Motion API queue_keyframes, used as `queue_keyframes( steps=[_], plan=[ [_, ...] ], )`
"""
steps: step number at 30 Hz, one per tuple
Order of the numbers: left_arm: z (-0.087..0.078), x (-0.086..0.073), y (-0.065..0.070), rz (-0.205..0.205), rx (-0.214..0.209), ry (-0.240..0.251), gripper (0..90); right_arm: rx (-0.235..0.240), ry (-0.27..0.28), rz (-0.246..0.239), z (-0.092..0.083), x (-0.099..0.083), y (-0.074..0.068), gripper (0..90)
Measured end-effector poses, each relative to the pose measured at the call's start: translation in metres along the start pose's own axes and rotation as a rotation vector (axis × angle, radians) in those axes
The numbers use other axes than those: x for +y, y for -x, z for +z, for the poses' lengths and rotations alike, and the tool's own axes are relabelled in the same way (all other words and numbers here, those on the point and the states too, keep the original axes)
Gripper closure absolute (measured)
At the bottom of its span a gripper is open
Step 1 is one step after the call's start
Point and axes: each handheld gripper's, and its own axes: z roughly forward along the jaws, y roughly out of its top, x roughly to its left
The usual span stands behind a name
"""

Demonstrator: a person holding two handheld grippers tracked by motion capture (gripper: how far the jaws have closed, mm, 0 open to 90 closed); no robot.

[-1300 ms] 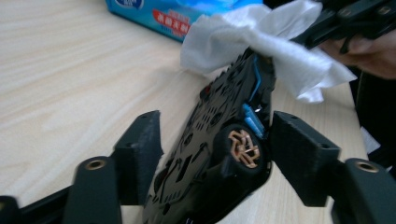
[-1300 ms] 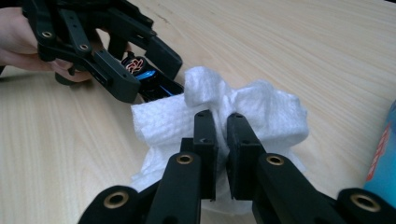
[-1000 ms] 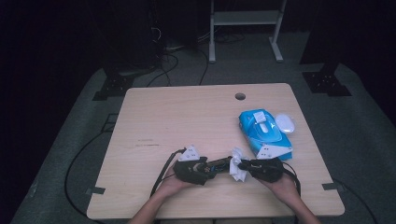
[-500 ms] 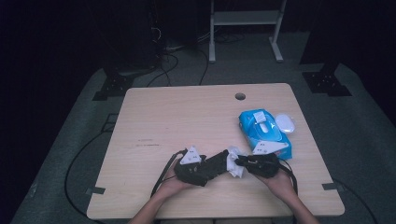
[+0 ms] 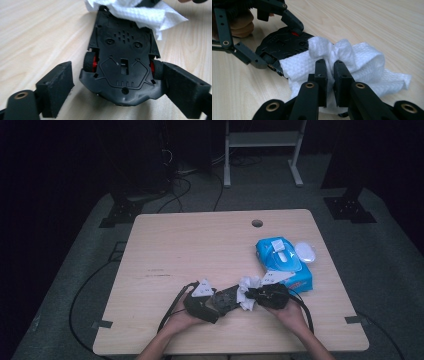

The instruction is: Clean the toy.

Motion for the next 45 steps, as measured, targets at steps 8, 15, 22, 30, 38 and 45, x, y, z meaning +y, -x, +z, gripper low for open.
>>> queue_keyframes(
  steps=[8,15,22,30,38,45],
  plan=[
    [0.002,0.001,0.007,0.064,0.029,-0.028,23.1,-0.006,0.003,0.008,0.000,-0.001,-0.001,81.7],
    [0.003,0.002,0.006,0.059,0.043,-0.017,23.3,0.047,0.011,-0.004,0.012,0.009,-0.016,81.9],
    [0.003,0.001,0.008,0.078,0.060,-0.027,23.3,0.118,0.003,-0.084,0.031,0.017,-0.043,81.7],
    [0.003,0.002,0.007,0.102,0.067,-0.036,23.3,-0.021,0.009,-0.015,0.010,0.007,-0.011,82.0],
    [0.003,0.002,0.008,0.106,0.073,-0.035,23.3,0.026,-0.029,-0.149,0.005,0.019,-0.024,57.0],
    [0.003,0.002,0.007,0.101,0.065,-0.036,23.3,0.020,-0.019,-0.154,0.007,0.021,-0.008,40.2]
  ],
)
